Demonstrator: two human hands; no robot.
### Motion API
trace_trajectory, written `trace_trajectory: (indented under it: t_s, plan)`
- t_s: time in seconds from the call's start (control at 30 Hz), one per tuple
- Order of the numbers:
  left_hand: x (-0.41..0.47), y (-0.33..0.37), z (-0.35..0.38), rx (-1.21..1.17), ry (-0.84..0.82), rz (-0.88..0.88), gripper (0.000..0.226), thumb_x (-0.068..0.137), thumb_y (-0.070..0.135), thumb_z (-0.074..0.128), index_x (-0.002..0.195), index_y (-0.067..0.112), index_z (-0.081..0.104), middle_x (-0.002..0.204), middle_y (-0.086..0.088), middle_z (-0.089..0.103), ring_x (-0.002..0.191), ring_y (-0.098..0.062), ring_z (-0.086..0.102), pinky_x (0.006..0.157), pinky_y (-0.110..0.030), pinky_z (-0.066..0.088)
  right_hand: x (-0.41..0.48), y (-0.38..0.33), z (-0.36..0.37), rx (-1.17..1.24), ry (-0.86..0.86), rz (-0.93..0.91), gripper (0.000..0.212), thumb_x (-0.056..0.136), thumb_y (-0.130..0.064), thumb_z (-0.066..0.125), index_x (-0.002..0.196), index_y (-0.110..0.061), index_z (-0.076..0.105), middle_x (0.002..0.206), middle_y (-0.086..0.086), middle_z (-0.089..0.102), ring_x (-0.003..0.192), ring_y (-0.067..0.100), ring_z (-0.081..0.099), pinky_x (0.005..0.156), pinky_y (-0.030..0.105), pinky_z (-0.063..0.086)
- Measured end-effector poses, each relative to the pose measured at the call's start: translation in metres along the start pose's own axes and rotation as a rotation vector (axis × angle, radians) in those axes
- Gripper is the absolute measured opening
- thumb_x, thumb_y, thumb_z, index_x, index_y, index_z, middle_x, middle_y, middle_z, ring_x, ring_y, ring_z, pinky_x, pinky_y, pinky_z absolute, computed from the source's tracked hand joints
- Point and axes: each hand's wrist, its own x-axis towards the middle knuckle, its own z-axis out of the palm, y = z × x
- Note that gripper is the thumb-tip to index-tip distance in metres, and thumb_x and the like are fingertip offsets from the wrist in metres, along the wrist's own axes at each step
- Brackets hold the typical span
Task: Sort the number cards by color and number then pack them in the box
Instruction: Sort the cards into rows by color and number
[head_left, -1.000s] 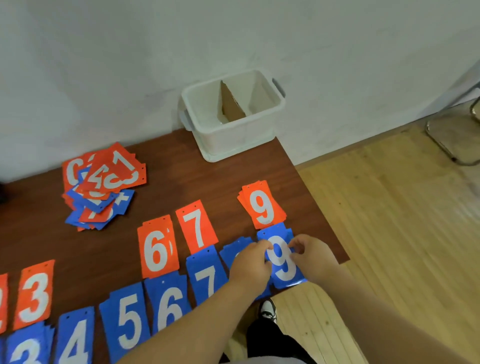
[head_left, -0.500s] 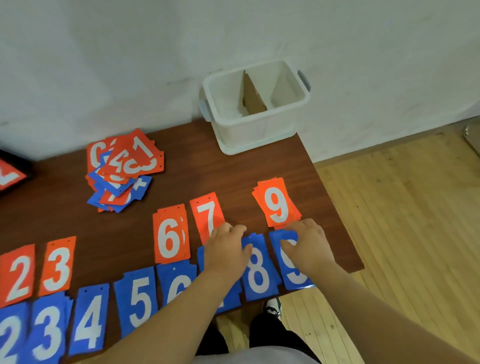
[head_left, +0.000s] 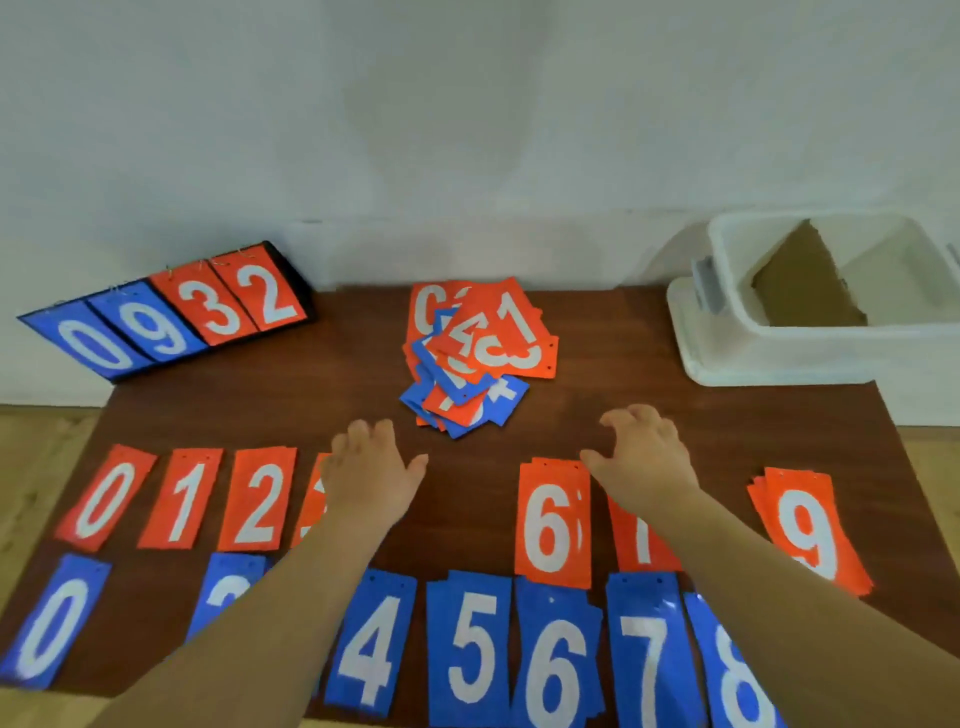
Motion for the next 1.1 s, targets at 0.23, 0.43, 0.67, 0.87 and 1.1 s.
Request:
trace_trajectory:
  t_s: [0.23, 0.43, 0.67, 0.87, 1.1]
  plan:
    - [0.078, -0.002, 0.014, -0.027, -0.07, 0.11, 0.083, 0.093, 0.071, 0.044, 0.159, 0.028, 0.017, 0.157, -0.011, 0.026, 0.143, -0.035, 0.031, 0.112, -0.052, 0.036, 0.087, -0.08, 0.031, -0.181, -0.025, -0.072, 0.076, 0.095, -0.063, 0.049, 0.159, -0.031, 0.023, 0.168, 0.006, 0.011, 0.151, 0.036, 0.016, 0.117, 0.052, 0.03]
    - [0.091, -0.008, 0.046, 0.043, -0.157, 0.225, 0.081, 0.096, 0.075, 0.023, 0.162, 0.034, 0.001, 0.167, -0.008, 0.004, 0.153, -0.036, 0.006, 0.123, -0.057, 0.013, 0.109, -0.081, 0.064, -0.26, -0.107, -0.006, 0.079, 0.098, -0.07, 0.029, 0.162, -0.034, 0.001, 0.17, 0.001, -0.013, 0.156, 0.036, -0.008, 0.123, 0.054, 0.015]
    - [0.1, -0.06, 0.042, 0.089, -0.148, 0.168, 0.082, 0.093, 0.078, 0.019, 0.161, 0.037, -0.003, 0.168, -0.008, 0.003, 0.154, -0.036, 0.006, 0.121, -0.06, 0.012, 0.098, -0.064, 0.057, -0.219, 0.072, 0.133, 0.071, 0.099, -0.062, 0.037, 0.156, -0.02, 0.035, 0.169, 0.009, 0.013, 0.156, 0.032, 0.01, 0.121, 0.052, 0.026]
    - [0.126, -0.065, 0.027, 0.054, -0.086, 0.045, 0.083, 0.093, 0.075, 0.038, 0.159, 0.027, 0.024, 0.162, -0.009, 0.024, 0.15, -0.033, 0.023, 0.118, -0.056, 0.026, 0.126, -0.064, 0.039, -0.16, 0.14, 0.144, 0.063, 0.094, -0.056, 0.057, 0.142, -0.014, 0.051, 0.166, 0.012, 0.021, 0.154, 0.034, 0.016, 0.119, 0.051, 0.029]
    - [0.145, -0.051, 0.018, -0.213, -0.08, -0.042, 0.071, 0.079, 0.061, 0.077, 0.133, 0.026, 0.048, 0.13, -0.003, 0.047, 0.123, -0.025, 0.049, 0.097, -0.042, 0.049, 0.157, -0.062, 0.021, -0.201, 0.027, 0.129, 0.064, 0.082, -0.057, 0.074, 0.13, -0.019, 0.055, 0.139, 0.009, 0.048, 0.126, 0.032, 0.049, 0.099, 0.047, 0.051]
